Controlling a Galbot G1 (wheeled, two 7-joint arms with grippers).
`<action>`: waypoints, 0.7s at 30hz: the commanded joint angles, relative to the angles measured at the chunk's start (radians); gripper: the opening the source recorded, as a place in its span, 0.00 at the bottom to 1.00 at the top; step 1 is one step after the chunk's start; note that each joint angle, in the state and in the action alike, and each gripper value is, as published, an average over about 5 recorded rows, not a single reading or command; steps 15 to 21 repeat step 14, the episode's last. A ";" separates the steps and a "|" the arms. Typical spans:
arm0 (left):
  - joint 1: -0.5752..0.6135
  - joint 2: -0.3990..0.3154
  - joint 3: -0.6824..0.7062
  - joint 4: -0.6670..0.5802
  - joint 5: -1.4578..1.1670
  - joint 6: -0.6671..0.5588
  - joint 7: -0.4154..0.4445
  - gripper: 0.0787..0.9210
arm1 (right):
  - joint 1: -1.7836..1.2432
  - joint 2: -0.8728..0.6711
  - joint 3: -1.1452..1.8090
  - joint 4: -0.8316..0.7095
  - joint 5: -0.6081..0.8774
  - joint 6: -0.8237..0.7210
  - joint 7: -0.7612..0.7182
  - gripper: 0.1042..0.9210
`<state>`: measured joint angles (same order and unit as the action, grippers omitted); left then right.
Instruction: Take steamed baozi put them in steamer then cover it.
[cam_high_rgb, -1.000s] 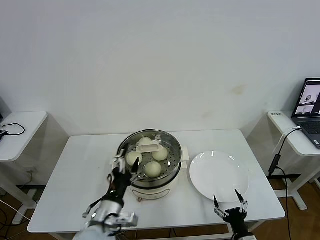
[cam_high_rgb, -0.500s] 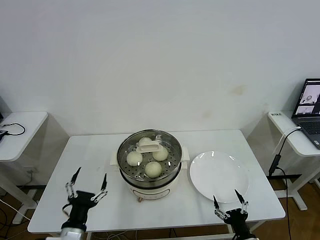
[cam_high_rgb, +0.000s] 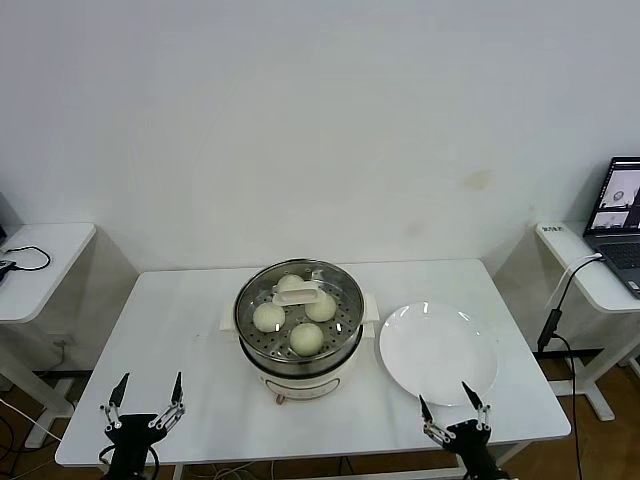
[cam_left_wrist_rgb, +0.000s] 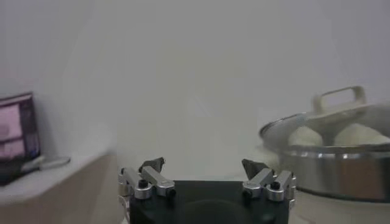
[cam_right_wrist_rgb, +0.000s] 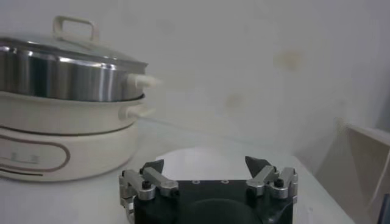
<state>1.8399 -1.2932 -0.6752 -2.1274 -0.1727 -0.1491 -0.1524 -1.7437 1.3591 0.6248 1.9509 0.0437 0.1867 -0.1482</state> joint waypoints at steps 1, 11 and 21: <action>0.031 -0.009 -0.032 0.033 -0.095 -0.044 0.023 0.88 | -0.019 -0.018 -0.031 0.039 0.033 -0.021 0.006 0.88; 0.019 -0.011 -0.029 0.048 -0.076 -0.047 0.035 0.88 | -0.025 -0.019 -0.041 0.053 0.024 -0.045 0.012 0.88; 0.019 -0.011 -0.028 0.050 -0.073 -0.048 0.036 0.88 | -0.025 -0.021 -0.041 0.053 0.025 -0.049 0.013 0.88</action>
